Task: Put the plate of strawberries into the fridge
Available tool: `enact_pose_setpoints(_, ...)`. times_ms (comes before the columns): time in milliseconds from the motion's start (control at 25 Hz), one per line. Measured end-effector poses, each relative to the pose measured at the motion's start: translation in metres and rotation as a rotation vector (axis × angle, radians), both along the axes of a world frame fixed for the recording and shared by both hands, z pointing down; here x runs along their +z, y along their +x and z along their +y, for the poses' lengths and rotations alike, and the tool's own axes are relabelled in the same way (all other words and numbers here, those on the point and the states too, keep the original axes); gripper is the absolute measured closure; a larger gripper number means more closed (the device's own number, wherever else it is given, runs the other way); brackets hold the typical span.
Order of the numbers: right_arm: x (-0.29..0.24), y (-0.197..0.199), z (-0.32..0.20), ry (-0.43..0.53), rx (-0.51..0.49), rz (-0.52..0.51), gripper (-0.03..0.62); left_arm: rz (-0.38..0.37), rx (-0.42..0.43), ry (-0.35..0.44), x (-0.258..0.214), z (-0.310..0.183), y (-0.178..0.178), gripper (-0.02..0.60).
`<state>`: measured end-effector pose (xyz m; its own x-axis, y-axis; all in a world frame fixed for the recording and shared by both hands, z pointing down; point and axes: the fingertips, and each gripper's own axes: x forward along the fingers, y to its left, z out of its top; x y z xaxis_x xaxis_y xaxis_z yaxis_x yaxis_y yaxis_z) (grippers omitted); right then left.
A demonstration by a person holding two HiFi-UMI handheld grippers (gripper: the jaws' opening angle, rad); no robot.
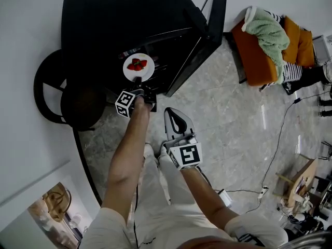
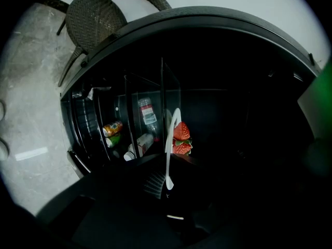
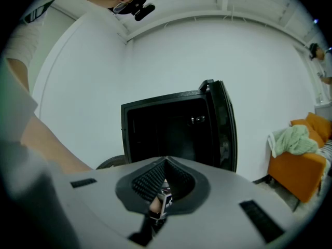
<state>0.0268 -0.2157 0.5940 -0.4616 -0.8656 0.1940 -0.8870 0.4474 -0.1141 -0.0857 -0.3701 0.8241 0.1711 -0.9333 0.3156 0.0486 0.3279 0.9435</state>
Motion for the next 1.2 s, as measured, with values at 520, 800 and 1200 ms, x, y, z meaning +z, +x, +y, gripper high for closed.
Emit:
enact_pose_setpoints(520,0.002,0.002,-0.001,0.002,-0.007,0.002,0.583,-0.012,-0.021,0.007,0.001,-0.012,0.0,0.57)
enact_pose_setpoints(800,0.003,0.004,-0.002,0.003,-0.01,0.008,0.583,-0.004,-0.025,0.022,0.001,-0.015,-0.001,0.569)
enact_pose_setpoints(1200,0.006,0.005,-0.003,-0.016,-0.007,-0.004,0.582,-0.008,-0.011,0.077,-0.007,-0.011,-0.004,0.526)
